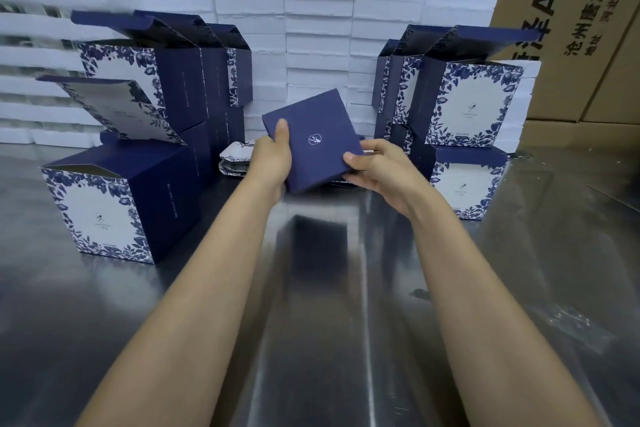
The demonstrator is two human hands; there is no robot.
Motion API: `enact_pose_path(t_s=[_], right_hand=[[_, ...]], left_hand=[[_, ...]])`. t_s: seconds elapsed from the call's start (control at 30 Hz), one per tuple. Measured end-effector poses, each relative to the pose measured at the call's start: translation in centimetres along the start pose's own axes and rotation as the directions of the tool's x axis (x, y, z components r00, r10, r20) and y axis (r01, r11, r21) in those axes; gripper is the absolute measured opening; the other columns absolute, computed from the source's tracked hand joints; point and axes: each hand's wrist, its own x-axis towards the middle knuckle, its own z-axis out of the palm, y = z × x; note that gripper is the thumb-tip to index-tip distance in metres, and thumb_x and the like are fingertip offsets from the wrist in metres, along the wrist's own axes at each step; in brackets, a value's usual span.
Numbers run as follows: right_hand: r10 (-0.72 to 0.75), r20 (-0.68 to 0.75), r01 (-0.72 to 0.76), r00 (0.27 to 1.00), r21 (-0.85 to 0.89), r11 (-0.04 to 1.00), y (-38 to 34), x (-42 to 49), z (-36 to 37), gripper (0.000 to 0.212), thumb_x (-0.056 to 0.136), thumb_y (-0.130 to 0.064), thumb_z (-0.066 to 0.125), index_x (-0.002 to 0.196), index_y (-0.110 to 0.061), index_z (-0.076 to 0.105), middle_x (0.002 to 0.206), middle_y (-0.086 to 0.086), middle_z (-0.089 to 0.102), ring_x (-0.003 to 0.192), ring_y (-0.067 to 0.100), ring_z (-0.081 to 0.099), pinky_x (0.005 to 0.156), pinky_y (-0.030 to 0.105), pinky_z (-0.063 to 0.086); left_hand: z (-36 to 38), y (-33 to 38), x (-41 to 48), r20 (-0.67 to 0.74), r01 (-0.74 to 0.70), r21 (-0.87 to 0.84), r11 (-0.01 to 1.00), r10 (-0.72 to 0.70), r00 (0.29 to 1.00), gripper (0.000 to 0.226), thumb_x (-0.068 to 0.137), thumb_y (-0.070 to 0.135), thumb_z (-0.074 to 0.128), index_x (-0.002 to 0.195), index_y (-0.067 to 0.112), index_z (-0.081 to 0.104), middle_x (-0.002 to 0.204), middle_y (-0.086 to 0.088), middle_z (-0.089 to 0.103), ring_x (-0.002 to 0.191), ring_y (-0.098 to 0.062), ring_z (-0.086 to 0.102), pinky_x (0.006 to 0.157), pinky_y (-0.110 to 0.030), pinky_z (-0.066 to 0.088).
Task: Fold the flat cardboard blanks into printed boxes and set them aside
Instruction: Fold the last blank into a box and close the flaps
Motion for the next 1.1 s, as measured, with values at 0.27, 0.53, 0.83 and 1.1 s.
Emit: enact_pose_path(t_s=[0.27,0.53,0.83,1.1], right_hand=[[0.060,0.087,-0.021,0.994,-0.399,0.917,-1.6,-0.3,-0.1,0.061,0.086,-0.064,0.054,0.105,-0.009,0.072,0.102,0.009,0.073,0.093,0.022,0.071,0.093,0.035,0.054],[0.059,0.069,-0.040,0.996,-0.256,0.966,-1.5,-1.1,-0.3,0.035,0.096,-0.028,0.059,0.112,0.003,0.066,0.102,0.017,0.073,0.091,0.027,0.072,0.081,0.035,0.059],[0.049,0.156,-0.013,0.987,-0.226,0.974,-2.1,-1.5,-0.4,0.034,0.097,-0.019,0.057,0.108,0.013,0.064,0.105,0.019,0.071,0.096,0.026,0.071,0.087,0.033,0.057],[-0.013,0.043,0.017,0.999,-0.087,0.996,-2.3,-1.3,-1.2,0.038,0.099,-0.026,0.054,0.104,0.010,0.064,0.081,0.016,0.073,0.070,0.023,0.072,0.060,0.025,0.058]], left_hand=[[-0.7,1.3,0.0,0.042,-0.259,0.413,0.873,0.266,0.963,0.042,0.106,0.030,0.026,0.069,0.012,0.039,0.069,-0.001,0.042,0.074,-0.025,0.038,0.065,-0.033,0.028],[-0.4,0.8,-0.5,0.083,-0.323,0.400,0.857,0.318,0.945,0.050,0.103,0.035,0.039,0.057,0.018,0.031,0.055,0.006,0.035,0.054,-0.012,0.032,0.050,-0.027,0.025],[-0.5,1.9,-0.6,0.016,-0.385,0.400,0.832,0.414,0.910,0.054,0.101,0.036,0.043,0.056,0.022,0.018,0.047,0.009,0.018,0.045,-0.011,0.017,0.045,-0.027,0.015],[-1.8,2.4,-1.1,0.336,-0.526,0.222,0.821,0.442,0.832,0.036,0.105,0.028,0.039,0.136,0.023,0.056,0.122,0.013,0.065,0.113,-0.004,0.059,0.100,-0.027,0.046]])
